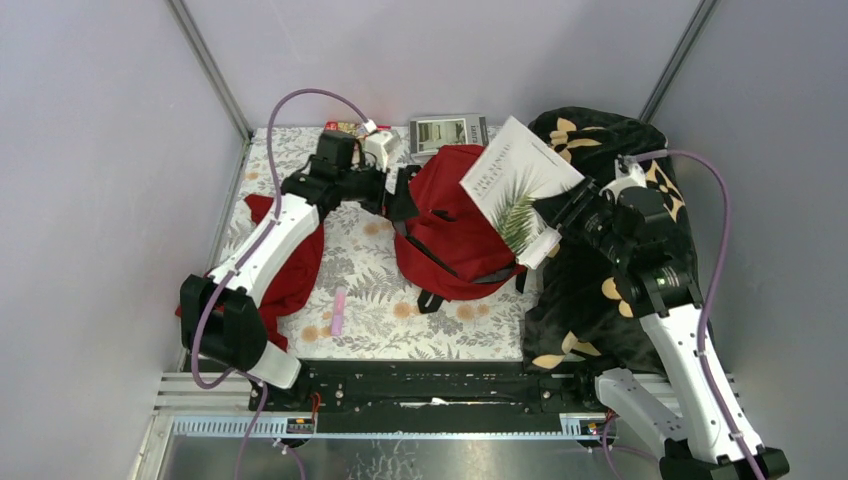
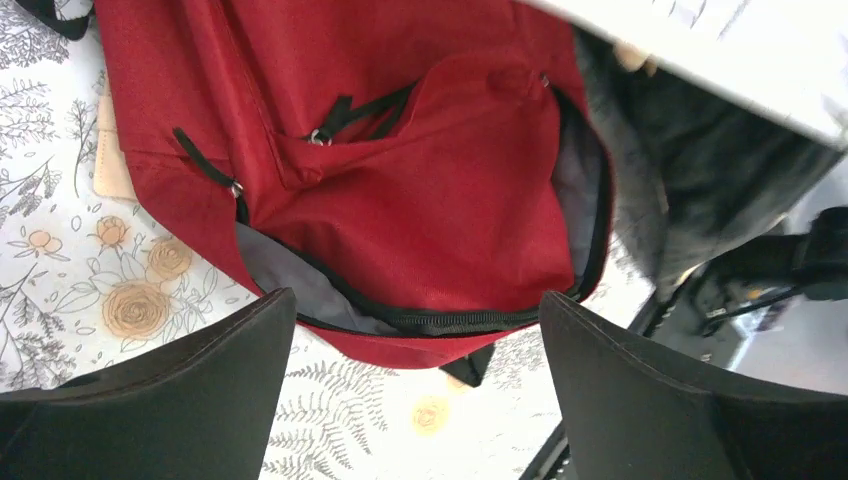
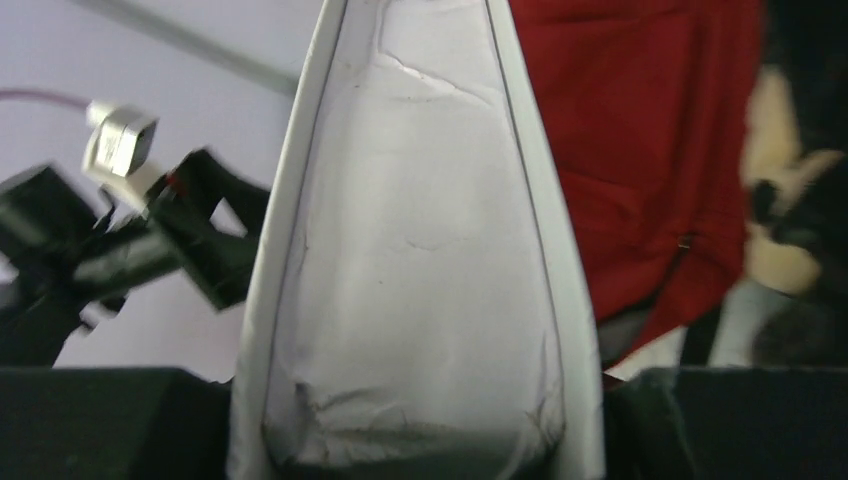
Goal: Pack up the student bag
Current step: Pick up the book from the center of the board, then pick up the student bag at the center of the board.
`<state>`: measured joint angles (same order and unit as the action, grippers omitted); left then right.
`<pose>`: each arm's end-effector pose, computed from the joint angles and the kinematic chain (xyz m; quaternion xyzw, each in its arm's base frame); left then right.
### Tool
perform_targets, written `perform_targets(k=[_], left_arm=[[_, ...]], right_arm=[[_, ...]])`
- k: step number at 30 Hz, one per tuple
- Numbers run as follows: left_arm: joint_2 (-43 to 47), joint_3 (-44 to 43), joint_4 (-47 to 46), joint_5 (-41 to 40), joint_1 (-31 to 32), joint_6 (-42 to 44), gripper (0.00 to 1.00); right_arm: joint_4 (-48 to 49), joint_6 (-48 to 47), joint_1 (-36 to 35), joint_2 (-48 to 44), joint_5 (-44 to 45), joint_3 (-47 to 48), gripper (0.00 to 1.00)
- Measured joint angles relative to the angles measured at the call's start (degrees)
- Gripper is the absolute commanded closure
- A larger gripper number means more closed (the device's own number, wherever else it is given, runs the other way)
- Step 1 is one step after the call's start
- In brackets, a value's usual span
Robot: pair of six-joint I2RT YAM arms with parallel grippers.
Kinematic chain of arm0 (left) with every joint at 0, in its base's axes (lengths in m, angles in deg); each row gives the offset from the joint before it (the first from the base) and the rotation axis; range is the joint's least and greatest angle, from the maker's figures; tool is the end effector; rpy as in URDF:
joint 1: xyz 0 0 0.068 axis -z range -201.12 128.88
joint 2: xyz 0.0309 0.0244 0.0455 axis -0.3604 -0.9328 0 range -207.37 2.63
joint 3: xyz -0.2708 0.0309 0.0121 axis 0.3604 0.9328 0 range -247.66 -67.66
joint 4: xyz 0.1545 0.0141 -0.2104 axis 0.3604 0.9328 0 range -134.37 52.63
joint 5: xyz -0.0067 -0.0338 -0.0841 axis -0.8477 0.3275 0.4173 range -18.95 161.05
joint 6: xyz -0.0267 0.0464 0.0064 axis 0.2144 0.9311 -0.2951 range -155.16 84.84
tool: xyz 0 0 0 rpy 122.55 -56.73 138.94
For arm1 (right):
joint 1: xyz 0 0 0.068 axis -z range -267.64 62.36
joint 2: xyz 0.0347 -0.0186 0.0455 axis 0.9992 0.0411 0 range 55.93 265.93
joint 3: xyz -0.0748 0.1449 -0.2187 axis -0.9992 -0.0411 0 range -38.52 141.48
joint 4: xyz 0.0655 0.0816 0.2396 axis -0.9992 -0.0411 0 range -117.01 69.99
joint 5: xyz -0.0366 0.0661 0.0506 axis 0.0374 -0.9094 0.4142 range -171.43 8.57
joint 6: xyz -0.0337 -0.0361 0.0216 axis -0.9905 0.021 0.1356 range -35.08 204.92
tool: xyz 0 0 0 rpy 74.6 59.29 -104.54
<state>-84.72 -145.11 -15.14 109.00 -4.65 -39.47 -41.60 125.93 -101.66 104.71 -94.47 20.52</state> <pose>0.3184 -0.1170 0.3298 0.2293 0.8344 -0.3621 0.3465 0.1756 0.0522 0.3934 0.1094 0.7640 0.3688 0.5180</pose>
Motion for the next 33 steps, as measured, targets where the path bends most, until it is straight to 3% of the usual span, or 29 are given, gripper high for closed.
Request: perform_targets(k=[5,10,16,27,33], left_arm=[[3.3,5.3,-1.2,-13.2,11.0,9.1,0.01],[3.4,5.6,-1.7,-18.4,19.1,19.7,0.05],[-2.3,1.1,2.3,-18.7,19.9,26.8,0.11],[-8.6,-1.1,8.1,-18.2,20.2,27.8,0.17],[-8.5,-1.2,9.9,-18.3,20.2,28.7,0.06]], right_arm=[[-6.4,-1.6,0.0,-3.8,11.3,0.5,0.82],[-7.9,-2.4,0.0,-3.7,15.0,2.0,0.78],[-9.2,-2.6,0.0,-3.2,15.6,2.1,0.77],[-9.5,-2.6,0.0,-3.1,15.5,2.1,0.77],[-9.5,-2.6,0.0,-3.1,15.4,2.1,0.77]])
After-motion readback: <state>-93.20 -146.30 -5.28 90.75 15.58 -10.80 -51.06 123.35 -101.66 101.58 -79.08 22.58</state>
